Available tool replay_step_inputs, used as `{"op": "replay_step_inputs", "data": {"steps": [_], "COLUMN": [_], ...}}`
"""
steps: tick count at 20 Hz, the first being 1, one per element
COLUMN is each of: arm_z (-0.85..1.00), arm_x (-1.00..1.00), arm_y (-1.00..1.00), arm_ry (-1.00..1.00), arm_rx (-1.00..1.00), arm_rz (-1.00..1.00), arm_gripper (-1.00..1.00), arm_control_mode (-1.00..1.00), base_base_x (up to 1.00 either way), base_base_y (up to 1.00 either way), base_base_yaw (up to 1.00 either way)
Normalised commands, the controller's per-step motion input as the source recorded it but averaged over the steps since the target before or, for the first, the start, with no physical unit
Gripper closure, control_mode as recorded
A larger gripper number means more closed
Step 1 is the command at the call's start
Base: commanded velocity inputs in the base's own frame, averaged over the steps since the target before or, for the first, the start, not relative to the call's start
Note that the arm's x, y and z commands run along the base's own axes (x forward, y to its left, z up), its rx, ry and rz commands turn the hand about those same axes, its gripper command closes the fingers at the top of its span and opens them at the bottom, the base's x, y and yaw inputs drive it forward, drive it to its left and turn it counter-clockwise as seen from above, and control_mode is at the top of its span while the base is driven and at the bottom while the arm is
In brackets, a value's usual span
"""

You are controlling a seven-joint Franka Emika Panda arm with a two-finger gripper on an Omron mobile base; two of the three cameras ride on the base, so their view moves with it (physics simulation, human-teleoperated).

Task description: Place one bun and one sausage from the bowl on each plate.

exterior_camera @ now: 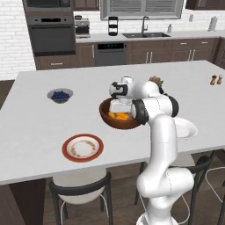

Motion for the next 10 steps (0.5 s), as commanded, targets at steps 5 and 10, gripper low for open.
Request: {"op": "replay_step_inputs", "data": {"steps": [5,10], "arm_z": [-0.28,0.05], "arm_x": [-0.04,-0.69], "arm_y": [0.19,0.0], "arm_ry": [0.01,-0.18], "arm_rx": [0.0,0.0], "arm_rz": [0.07,0.0], "arm_gripper": [1.0,1.0], "arm_control_mode": [-1.0,-1.0], "base_base_x": [0.0,0.0], "base_base_y": [0.0,0.0], "base_base_yaw": [0.0,0.0]}}
